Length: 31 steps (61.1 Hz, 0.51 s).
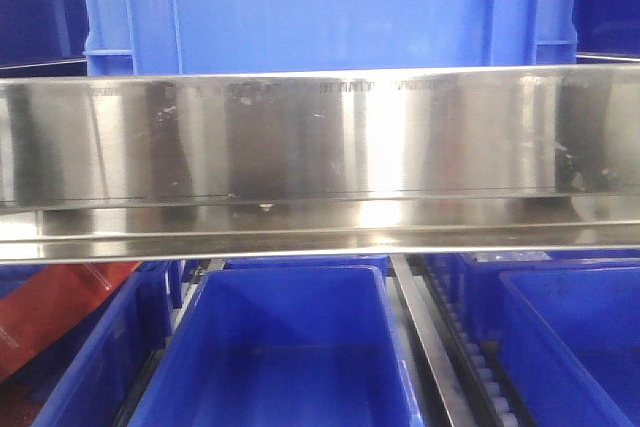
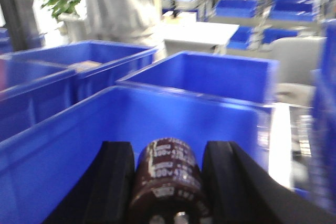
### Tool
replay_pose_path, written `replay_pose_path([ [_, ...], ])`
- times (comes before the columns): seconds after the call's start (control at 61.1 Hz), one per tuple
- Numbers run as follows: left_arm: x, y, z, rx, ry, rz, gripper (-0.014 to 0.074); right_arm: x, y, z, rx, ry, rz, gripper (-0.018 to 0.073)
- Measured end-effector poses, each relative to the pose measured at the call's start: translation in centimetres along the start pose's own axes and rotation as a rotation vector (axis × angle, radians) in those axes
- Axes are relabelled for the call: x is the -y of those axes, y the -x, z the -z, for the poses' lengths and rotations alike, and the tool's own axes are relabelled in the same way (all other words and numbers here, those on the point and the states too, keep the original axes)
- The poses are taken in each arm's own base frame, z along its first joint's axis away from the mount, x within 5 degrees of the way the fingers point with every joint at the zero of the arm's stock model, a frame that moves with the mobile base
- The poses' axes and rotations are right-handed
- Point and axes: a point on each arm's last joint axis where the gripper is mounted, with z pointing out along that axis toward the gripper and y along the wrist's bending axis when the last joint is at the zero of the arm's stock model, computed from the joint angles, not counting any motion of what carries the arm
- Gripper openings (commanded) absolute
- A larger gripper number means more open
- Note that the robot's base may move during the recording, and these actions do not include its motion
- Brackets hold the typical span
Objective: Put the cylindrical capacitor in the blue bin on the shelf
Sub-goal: 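Move the left gripper over a blue bin and release the orange cylinder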
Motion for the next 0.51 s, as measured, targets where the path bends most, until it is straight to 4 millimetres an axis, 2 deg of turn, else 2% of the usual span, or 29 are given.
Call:
replay_pose_path([
  [0.115, 0.6, -1.1, -2.5, -0.037, -0.016, -0.001, -0.0098, -0.6, -1.0, -2.9, -0.043, 0.02, 0.001, -0.0162],
  [0.18, 0.7, -2.0, -3.6, -0.065, -0.02, -0.002, -0.0033, -0.7, -1.7, -4.1, -0.071, 0.024, 0.001, -0.0147],
  [0.278, 0.8, -2.7, -4.1, -0.095, -0.022, 0.0, 0.0153, -0.6, -2.9, -5.4, -0.114, 0.024, -0.002, 0.0035],
  [0.393, 0.8, -2.7, -4.1, -0.093, -0.022, 0.0, 0.0406, -0.6, -3.4, -5.7, -0.144, 0.026, -0.002, 0.0348],
  [0.442, 0.8, -2.6, -4.1, -0.091, -0.023, 0.0, 0.0473, -0.6, -3.3, -5.7, -0.142, 0.027, -0.004, 0.0427],
  [0.507, 0.8, -2.5, -4.1, -0.09, -0.023, 0.0, 0.0542, -0.6, -3.2, -5.7, -0.137, 0.027, -0.004, 0.0484],
])
